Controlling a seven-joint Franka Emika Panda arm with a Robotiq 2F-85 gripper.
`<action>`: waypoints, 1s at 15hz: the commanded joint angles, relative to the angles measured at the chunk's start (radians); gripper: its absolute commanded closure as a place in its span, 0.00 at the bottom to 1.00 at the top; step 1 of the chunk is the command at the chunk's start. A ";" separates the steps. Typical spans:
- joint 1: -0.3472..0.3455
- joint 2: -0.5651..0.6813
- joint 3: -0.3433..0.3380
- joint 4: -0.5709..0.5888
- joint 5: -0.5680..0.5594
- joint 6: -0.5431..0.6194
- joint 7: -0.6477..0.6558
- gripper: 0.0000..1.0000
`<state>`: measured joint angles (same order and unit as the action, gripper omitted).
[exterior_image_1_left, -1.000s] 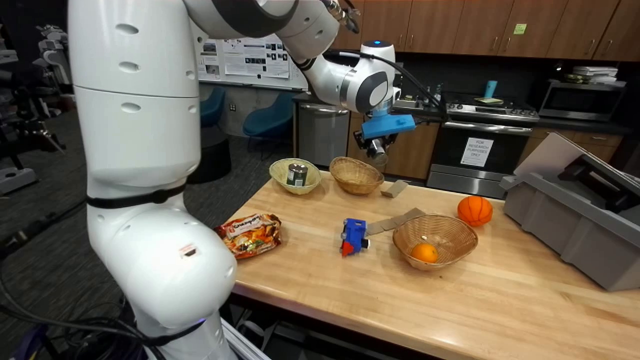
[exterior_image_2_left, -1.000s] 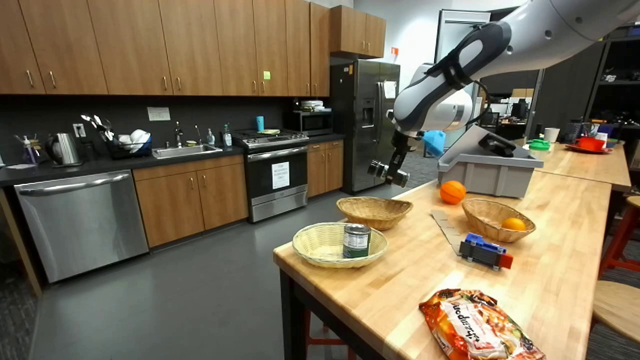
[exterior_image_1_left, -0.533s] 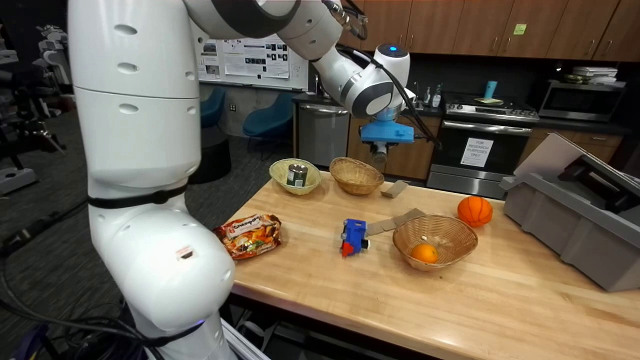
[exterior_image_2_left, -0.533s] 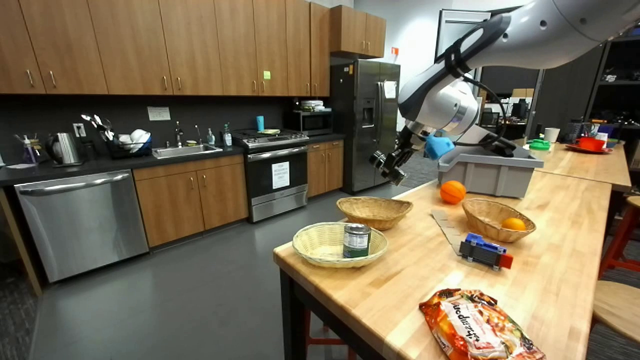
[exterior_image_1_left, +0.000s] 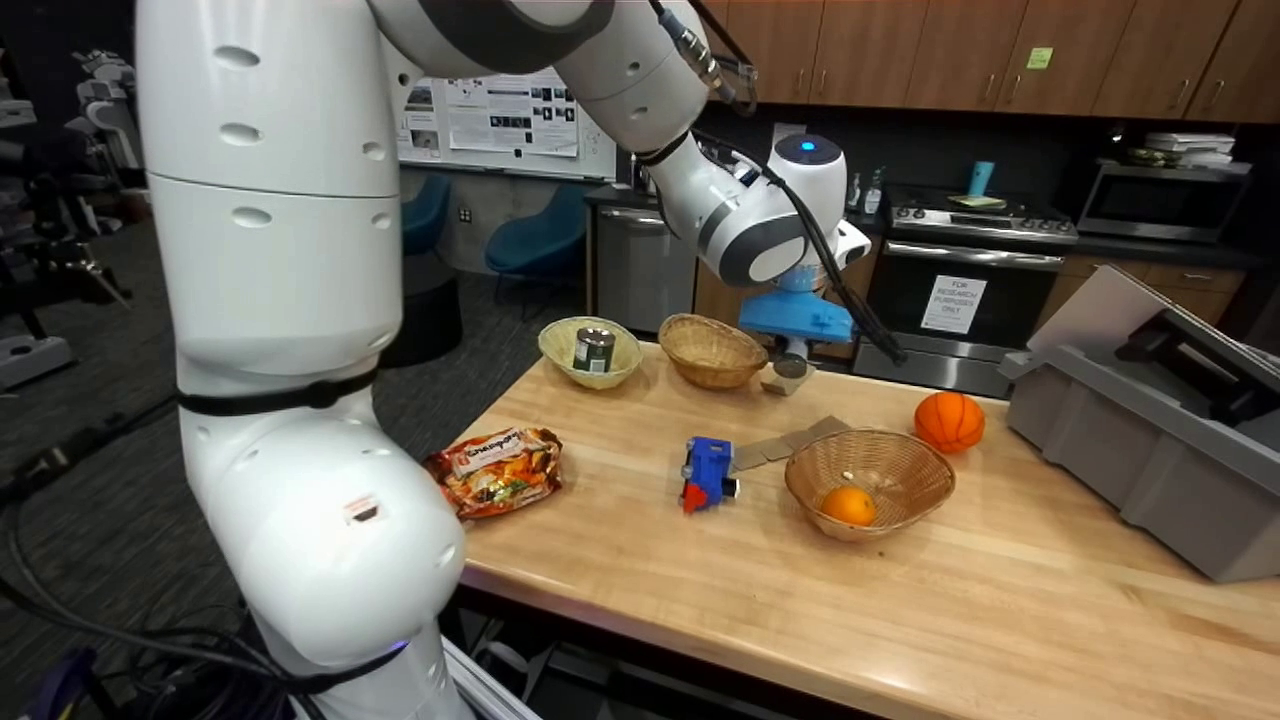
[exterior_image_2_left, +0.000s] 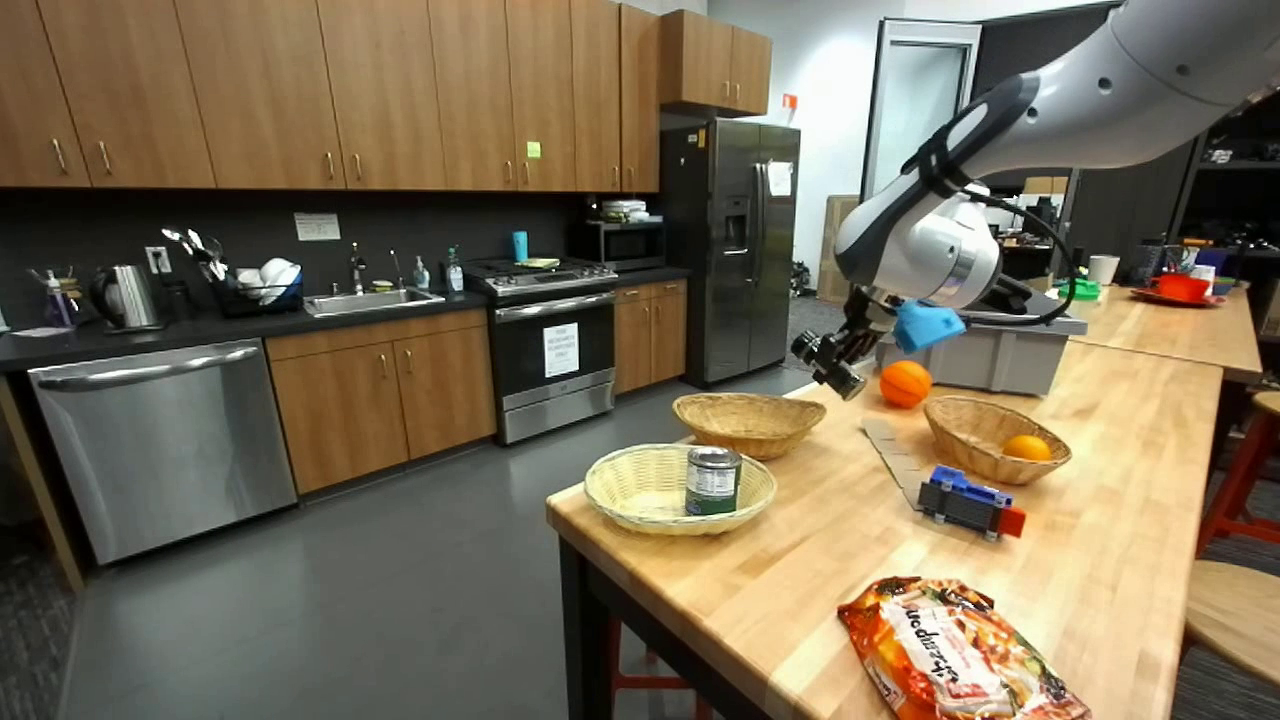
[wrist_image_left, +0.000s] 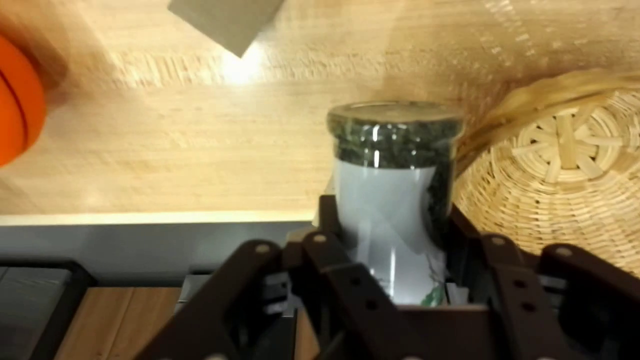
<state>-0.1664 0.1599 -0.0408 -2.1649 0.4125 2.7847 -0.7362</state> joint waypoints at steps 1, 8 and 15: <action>0.011 -0.026 -0.037 -0.075 -0.047 0.082 0.092 0.76; 0.038 -0.011 -0.095 -0.106 -0.191 0.152 0.278 0.76; 0.136 0.018 -0.249 -0.094 -0.541 0.248 0.701 0.76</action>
<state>-0.1036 0.1706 -0.1879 -2.2633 0.0130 2.9829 -0.2053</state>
